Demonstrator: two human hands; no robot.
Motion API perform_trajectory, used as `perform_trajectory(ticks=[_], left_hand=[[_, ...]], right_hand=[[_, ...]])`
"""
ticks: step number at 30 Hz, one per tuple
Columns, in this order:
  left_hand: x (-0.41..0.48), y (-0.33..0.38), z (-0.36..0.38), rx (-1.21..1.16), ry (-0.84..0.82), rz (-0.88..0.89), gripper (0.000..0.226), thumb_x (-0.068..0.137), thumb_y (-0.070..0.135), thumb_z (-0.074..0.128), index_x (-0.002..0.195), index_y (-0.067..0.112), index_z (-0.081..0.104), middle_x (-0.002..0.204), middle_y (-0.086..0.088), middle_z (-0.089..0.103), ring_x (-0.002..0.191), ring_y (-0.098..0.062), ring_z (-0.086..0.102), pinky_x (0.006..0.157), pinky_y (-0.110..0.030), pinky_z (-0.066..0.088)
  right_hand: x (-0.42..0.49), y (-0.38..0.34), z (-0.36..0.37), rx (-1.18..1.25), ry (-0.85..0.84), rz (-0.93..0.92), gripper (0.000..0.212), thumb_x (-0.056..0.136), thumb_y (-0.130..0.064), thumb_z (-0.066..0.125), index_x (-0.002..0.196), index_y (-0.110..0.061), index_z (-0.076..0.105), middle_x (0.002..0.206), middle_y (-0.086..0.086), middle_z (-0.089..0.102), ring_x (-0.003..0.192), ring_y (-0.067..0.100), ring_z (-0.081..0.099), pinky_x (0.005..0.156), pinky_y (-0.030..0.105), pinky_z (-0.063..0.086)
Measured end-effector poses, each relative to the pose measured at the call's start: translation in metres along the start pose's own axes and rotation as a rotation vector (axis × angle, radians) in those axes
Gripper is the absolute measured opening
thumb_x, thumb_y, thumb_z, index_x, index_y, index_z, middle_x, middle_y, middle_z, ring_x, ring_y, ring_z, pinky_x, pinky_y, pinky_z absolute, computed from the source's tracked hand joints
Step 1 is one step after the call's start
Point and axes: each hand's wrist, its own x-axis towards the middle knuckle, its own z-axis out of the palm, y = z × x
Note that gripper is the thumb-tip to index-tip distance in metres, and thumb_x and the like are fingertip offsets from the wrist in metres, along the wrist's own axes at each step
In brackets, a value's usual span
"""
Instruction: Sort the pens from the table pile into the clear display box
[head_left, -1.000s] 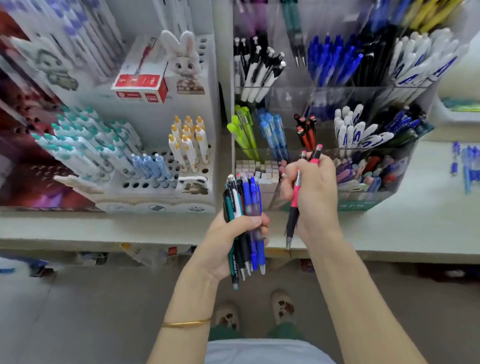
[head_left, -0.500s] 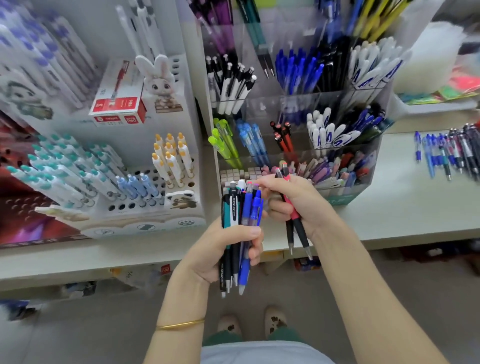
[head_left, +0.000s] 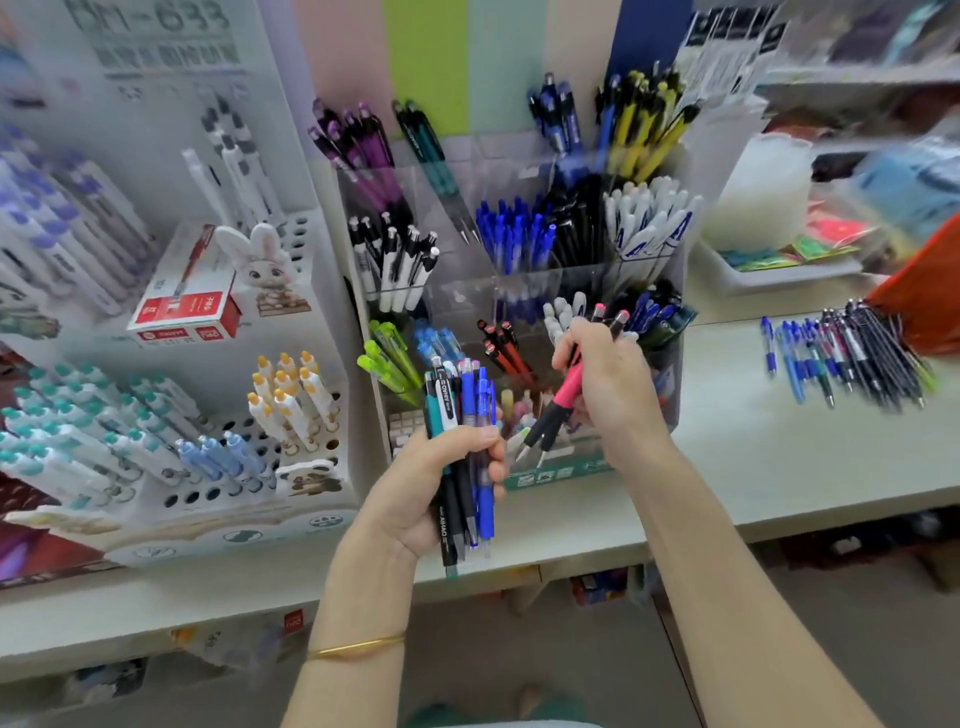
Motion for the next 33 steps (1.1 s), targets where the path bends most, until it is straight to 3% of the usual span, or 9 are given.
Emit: perform_trajectory(ticks=[2, 9, 12, 15, 20, 23, 25, 30, 33], left_hand=[[0.002, 0.007, 0.003, -0.02, 0.03, 0.018, 0.034, 0.065, 0.01, 0.072, 0.095, 0.006, 0.057, 0.067, -0.004, 0.056, 0.052, -0.014, 0.054, 0.048, -0.025, 0.049], [0.001, 0.041, 0.009, -0.034, 0.137, 0.102, 0.015, 0.071, 0.0, 0.068, 0.081, 0.004, 0.058, 0.063, -0.007, 0.055, 0.048, -0.014, 0.054, 0.045, -0.024, 0.05], [0.003, 0.057, 0.01, -0.005, 0.158, 0.126, 0.002, 0.072, 0.006, 0.064, 0.07, 0.006, 0.063, 0.061, -0.007, 0.056, 0.048, -0.016, 0.056, 0.049, -0.026, 0.053], [0.006, 0.07, 0.013, -0.015, 0.165, 0.169, 0.01, 0.085, 0.002, 0.052, 0.078, 0.005, 0.059, 0.061, -0.006, 0.057, 0.051, -0.017, 0.059, 0.052, -0.027, 0.056], [0.011, 0.08, 0.011, -0.007, 0.179, 0.185, 0.004, 0.083, -0.002, 0.057, 0.083, 0.0, 0.054, 0.066, -0.008, 0.056, 0.052, -0.015, 0.057, 0.05, -0.026, 0.054], [0.012, 0.078, 0.007, -0.023, 0.191, 0.171, 0.02, 0.067, 0.0, 0.064, 0.085, 0.0, 0.055, 0.066, -0.008, 0.057, 0.052, -0.015, 0.058, 0.049, -0.027, 0.053], [0.011, 0.076, 0.005, -0.038, 0.19, 0.178, 0.027, 0.066, 0.003, 0.06, 0.092, 0.0, 0.054, 0.068, -0.007, 0.059, 0.053, -0.015, 0.058, 0.049, -0.028, 0.052], [0.01, 0.065, -0.002, -0.038, 0.187, 0.194, 0.034, 0.068, 0.002, 0.06, 0.102, 0.001, 0.057, 0.075, -0.007, 0.063, 0.057, -0.016, 0.059, 0.051, -0.03, 0.052], [0.009, 0.059, -0.002, -0.044, 0.137, 0.203, 0.025, 0.069, 0.001, 0.058, 0.092, 0.004, 0.068, 0.075, -0.008, 0.062, 0.058, -0.017, 0.059, 0.052, -0.03, 0.053]], right_hand=[[0.004, -0.009, 0.0, 0.018, -0.022, -0.067, 0.029, 0.094, -0.024, 0.045, 0.071, -0.008, 0.052, 0.04, -0.005, 0.046, 0.039, 0.01, 0.043, 0.046, 0.027, 0.038], [0.025, -0.048, 0.014, 0.114, -0.146, -0.298, 0.017, 0.097, -0.017, 0.052, 0.095, -0.002, 0.059, 0.082, 0.02, 0.069, 0.058, 0.018, 0.056, 0.05, 0.029, 0.053], [0.036, -0.068, 0.021, 0.166, -0.133, -0.376, 0.01, 0.096, -0.014, 0.055, 0.094, -0.004, 0.058, 0.083, 0.022, 0.069, 0.06, 0.02, 0.058, 0.051, 0.03, 0.054], [0.051, -0.085, 0.028, 0.119, -0.089, -0.447, 0.009, 0.094, -0.012, 0.057, 0.086, -0.011, 0.055, 0.082, 0.024, 0.068, 0.057, 0.02, 0.057, 0.052, 0.033, 0.053], [0.076, -0.094, 0.056, -0.417, -0.069, -0.541, 0.014, 0.087, -0.019, 0.059, 0.083, -0.005, 0.057, 0.075, 0.013, 0.066, 0.068, 0.03, 0.064, 0.065, 0.049, 0.054], [0.078, -0.089, 0.077, -0.844, -0.053, -0.523, 0.016, 0.09, -0.021, 0.056, 0.082, -0.01, 0.048, 0.082, 0.005, 0.055, 0.075, 0.028, 0.051, 0.063, 0.033, 0.04], [0.077, -0.085, 0.084, -0.914, -0.049, -0.46, 0.011, 0.092, -0.02, 0.054, 0.088, -0.011, 0.048, 0.086, 0.004, 0.049, 0.076, 0.026, 0.044, 0.063, 0.031, 0.033], [0.078, -0.078, 0.081, -0.713, -0.099, -0.421, 0.029, 0.092, -0.023, 0.062, 0.097, -0.01, 0.037, 0.077, -0.003, 0.047, 0.074, 0.024, 0.052, 0.062, 0.033, 0.039], [0.07, -0.075, 0.072, -0.615, -0.153, -0.462, 0.028, 0.093, -0.024, 0.061, 0.103, -0.01, 0.039, 0.077, -0.001, 0.048, 0.073, 0.024, 0.059, 0.065, 0.036, 0.049]])
